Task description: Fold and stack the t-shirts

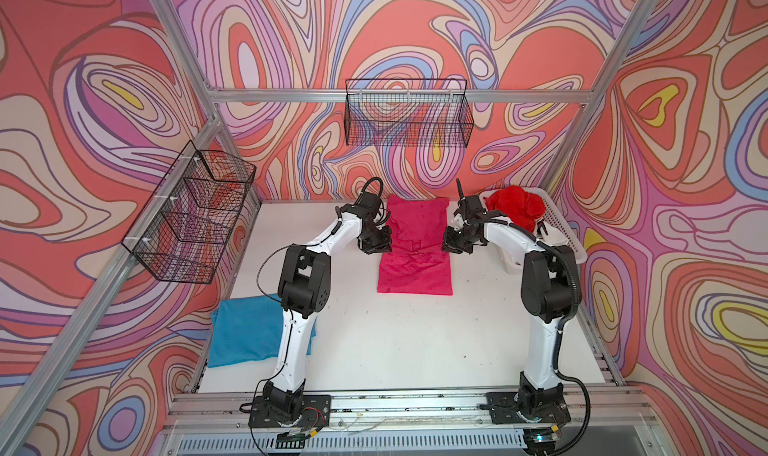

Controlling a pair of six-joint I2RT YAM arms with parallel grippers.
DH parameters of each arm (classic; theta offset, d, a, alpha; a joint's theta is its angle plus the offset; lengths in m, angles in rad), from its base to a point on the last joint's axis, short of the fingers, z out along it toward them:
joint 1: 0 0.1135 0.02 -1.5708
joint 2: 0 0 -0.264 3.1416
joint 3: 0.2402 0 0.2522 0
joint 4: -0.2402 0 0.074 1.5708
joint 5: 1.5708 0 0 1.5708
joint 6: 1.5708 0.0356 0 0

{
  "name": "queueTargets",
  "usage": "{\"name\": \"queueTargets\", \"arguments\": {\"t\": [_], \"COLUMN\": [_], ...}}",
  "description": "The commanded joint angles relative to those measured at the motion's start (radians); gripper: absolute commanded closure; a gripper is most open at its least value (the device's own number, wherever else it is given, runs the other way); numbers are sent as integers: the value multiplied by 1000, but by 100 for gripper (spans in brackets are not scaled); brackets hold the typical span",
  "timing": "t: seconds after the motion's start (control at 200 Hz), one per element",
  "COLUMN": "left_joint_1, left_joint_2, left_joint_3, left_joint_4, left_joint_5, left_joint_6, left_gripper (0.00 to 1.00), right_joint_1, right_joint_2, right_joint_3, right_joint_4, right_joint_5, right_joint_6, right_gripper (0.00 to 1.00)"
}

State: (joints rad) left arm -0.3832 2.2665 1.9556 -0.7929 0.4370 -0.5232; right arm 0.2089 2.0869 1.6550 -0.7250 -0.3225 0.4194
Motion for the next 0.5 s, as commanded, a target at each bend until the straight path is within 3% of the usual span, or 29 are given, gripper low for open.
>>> {"name": "queueTargets", "arguments": {"t": [0.0, 0.356, 0.416, 0.496], "left_joint_1": [5, 9, 15, 20], "left_joint_2": [45, 97, 93, 64], "left_joint_3": [40, 92, 92, 86], "left_joint_4": [3, -4, -3, 1], "left_joint_5": [-5, -28, -38, -67], "left_joint_6": [11, 16, 13, 12], "left_gripper": [100, 100, 99, 84], "right_joint_1": [-9, -17, -19, -20], "right_joint_2": [29, 30, 15, -18], "right_joint_3": [24, -2, -10, -22], "right_joint_4": [27, 55, 67, 78], "right_joint_5": [10, 10, 11, 26], "right_joint_6": [4, 6, 7, 11], "right_gripper": [100, 100, 88, 74]}}
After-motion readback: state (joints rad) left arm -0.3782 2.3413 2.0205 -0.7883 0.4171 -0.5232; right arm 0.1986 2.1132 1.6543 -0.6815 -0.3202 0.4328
